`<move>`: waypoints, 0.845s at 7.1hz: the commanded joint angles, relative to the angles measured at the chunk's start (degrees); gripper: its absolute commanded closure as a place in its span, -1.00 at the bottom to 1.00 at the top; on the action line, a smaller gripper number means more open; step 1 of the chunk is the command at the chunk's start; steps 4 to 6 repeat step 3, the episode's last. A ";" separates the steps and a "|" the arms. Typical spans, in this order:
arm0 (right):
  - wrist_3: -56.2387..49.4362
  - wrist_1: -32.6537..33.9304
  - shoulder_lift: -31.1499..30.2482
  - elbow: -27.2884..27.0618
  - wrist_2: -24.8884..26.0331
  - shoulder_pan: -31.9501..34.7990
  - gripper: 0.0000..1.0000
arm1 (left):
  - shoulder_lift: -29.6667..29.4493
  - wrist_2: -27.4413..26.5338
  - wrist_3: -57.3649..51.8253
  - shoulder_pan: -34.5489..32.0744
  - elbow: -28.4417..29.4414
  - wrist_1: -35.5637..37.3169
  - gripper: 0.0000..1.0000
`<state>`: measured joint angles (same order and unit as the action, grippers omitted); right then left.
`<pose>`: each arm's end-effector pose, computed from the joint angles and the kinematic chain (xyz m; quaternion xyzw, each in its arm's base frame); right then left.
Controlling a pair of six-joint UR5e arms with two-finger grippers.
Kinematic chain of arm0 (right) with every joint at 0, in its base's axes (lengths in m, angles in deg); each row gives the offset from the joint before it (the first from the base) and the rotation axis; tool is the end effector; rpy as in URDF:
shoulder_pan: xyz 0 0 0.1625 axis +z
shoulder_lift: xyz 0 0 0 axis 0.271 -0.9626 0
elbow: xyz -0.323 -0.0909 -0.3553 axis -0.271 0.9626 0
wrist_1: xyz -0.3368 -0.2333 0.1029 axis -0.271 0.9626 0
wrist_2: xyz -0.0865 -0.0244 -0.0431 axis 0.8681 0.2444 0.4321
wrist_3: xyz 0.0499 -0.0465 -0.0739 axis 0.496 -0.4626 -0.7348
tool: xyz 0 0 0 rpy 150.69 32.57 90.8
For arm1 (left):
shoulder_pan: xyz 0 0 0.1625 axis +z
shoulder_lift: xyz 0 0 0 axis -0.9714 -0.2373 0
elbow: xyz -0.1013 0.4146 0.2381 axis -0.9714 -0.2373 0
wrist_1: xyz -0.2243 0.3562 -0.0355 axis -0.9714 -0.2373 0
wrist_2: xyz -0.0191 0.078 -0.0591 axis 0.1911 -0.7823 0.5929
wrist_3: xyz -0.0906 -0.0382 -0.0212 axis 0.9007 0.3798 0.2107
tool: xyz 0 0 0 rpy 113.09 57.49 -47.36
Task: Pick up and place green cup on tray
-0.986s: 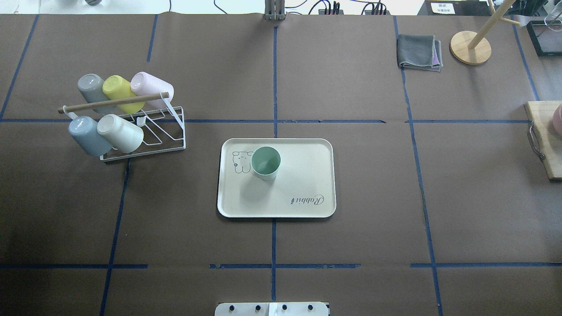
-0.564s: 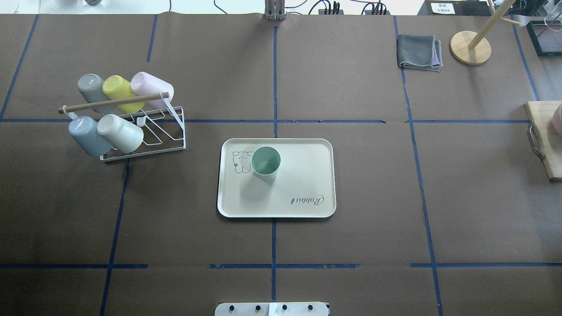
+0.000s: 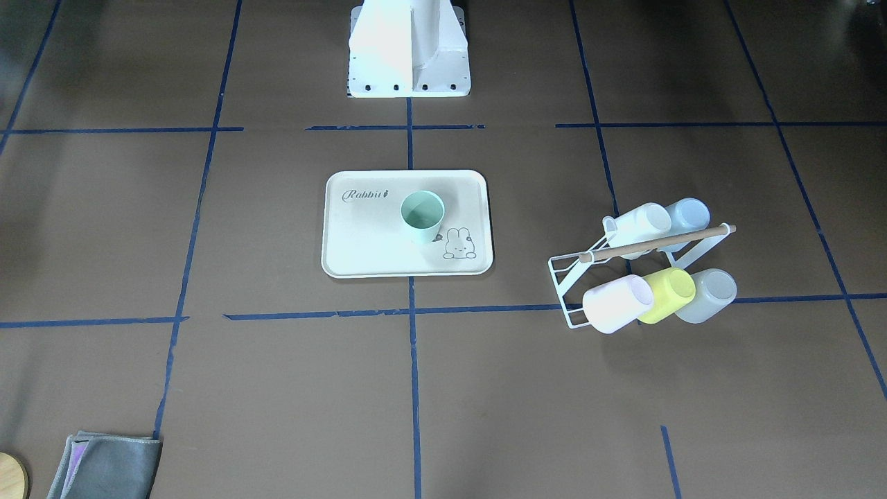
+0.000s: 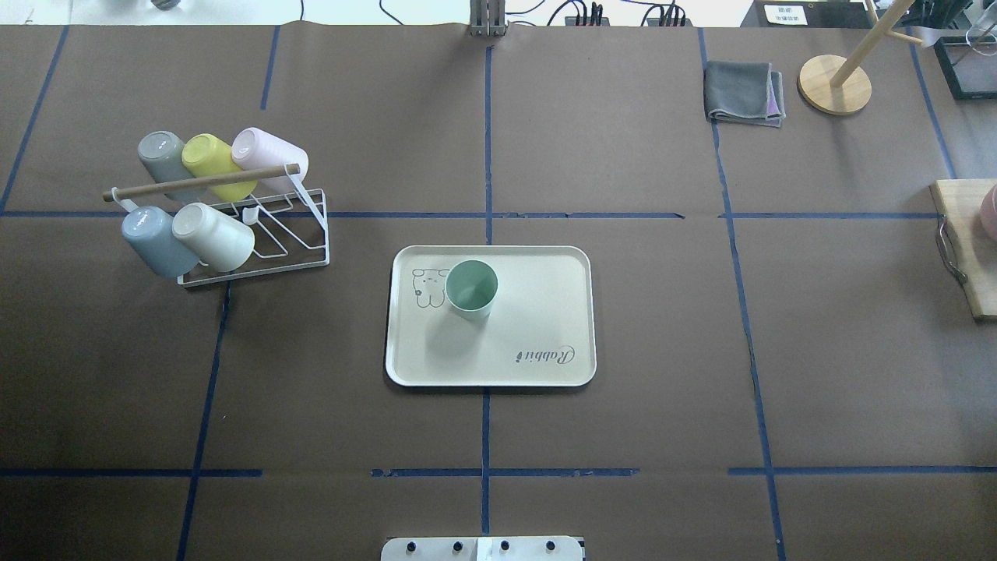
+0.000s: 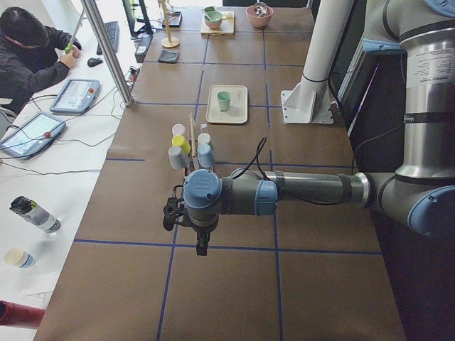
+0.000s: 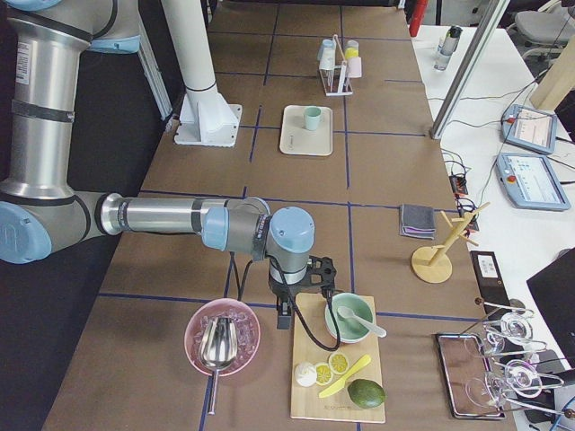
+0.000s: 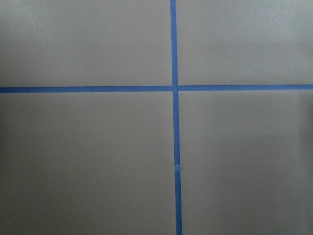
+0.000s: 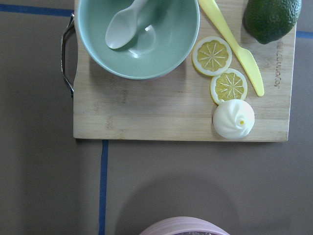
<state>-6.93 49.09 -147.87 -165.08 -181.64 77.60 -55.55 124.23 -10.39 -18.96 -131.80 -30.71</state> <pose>0.0955 -0.3907 0.7161 -0.0175 -0.3211 -0.0299 0.9464 -0.0985 -0.4499 0.6957 0.0450 0.4157 -0.0081 0.9084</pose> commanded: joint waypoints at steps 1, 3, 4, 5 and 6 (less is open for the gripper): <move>-0.27 0.00 0.25 0.46 0.06 -0.07 -1.00 | 0.42 -2.35 0.00 -0.57 -0.62 -0.04 -1.00; -0.09 0.00 0.25 0.20 -0.02 -0.07 -1.00 | 0.42 -4.84 0.00 -0.48 -0.80 -0.22 -1.00; -0.09 0.00 0.25 0.20 -0.02 -0.07 -1.00 | 0.42 -4.84 0.00 -0.48 -0.80 -0.22 -1.00; -0.09 0.00 0.25 0.20 -0.02 -0.07 -1.00 | 0.42 -4.84 0.00 -0.48 -0.80 -0.22 -1.00; -0.09 0.00 0.25 0.20 -0.02 -0.07 -1.00 | 0.42 -4.84 0.00 -0.48 -0.80 -0.22 -1.00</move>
